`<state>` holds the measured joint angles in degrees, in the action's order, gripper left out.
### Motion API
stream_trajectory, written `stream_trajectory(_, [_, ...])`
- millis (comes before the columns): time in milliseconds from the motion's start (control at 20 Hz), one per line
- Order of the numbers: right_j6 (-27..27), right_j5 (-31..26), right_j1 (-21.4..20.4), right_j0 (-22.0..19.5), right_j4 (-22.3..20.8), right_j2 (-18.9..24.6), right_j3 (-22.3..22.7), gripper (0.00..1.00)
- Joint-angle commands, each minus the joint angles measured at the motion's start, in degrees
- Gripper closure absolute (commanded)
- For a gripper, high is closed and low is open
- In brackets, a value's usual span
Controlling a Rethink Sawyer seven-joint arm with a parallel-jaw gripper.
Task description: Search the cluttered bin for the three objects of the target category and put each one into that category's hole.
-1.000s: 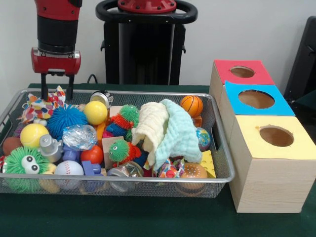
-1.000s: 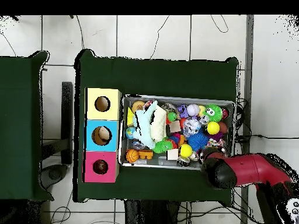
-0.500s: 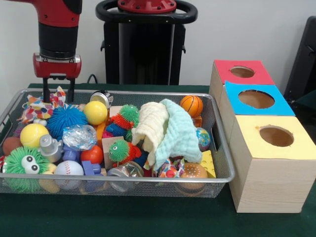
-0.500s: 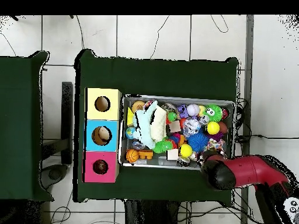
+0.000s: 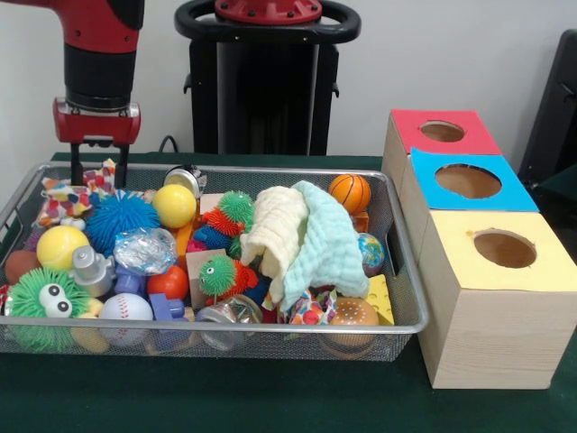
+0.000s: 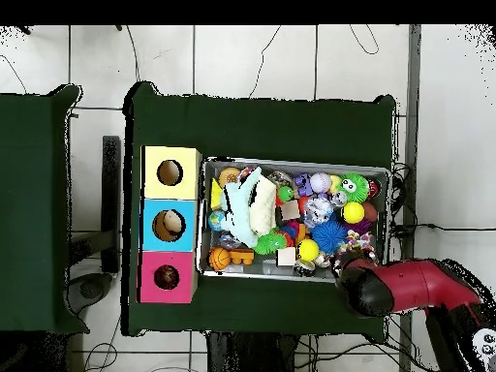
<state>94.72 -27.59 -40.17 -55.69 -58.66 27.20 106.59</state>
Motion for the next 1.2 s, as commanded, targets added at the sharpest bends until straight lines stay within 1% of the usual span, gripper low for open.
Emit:
stream_trajectory(50, [-8.95, -6.04, -0.94, 0.97, -3.58, -2.46, -5.67, 0.00])
stream_trajectory(150, [-9.14, -6.09, -0.99, 1.11, -3.34, -2.50, -5.76, 0.00])
stream_trajectory(250, [-10.43, -4.68, 1.05, -0.40, -3.08, -1.42, -5.74, 0.00])
stream_trajectory(300, [-11.07, -2.73, 3.69, -1.53, -3.69, -0.52, -6.07, 0.00])
stream_trajectory(350, [-11.08, -1.82, 5.16, -1.89, -4.07, -0.24, -6.40, 0.00])
stream_trajectory(400, [-12.35, -0.59, 7.62, -3.50, -3.71, 1.13, -6.51, 0.00])
stream_trajectory(450, [-13.44, 0.03, 9.01, -4.43, -3.51, 2.14, -6.61, 0.00])
stream_trajectory(500, [-15.14, 1.01, 11.05, -6.22, -2.95, 4.03, -6.42, 0.00])
stream_trajectory(600, [-16.54, 2.35, 13.64, -7.77, -3.16, 6.07, -6.45, 0.00])
stream_trajectory(800, [-15.21, 3.41, 15.97, -7.47, -4.68, 6.65, -7.26, 0.00])
stream_trajectory(950, [-15.02, 3.04, 17.05, -7.52, -4.63, 6.82, -7.39, 0.00])
stream_trajectory(1050, [-15.47, 2.82, 18.83, -8.27, -3.75, 7.55, -7.70, 0.00])
stream_trajectory(1200, [-18.90, 1.92, 22.53, -12.10, -0.29, 12.05, -6.20, 0.00])
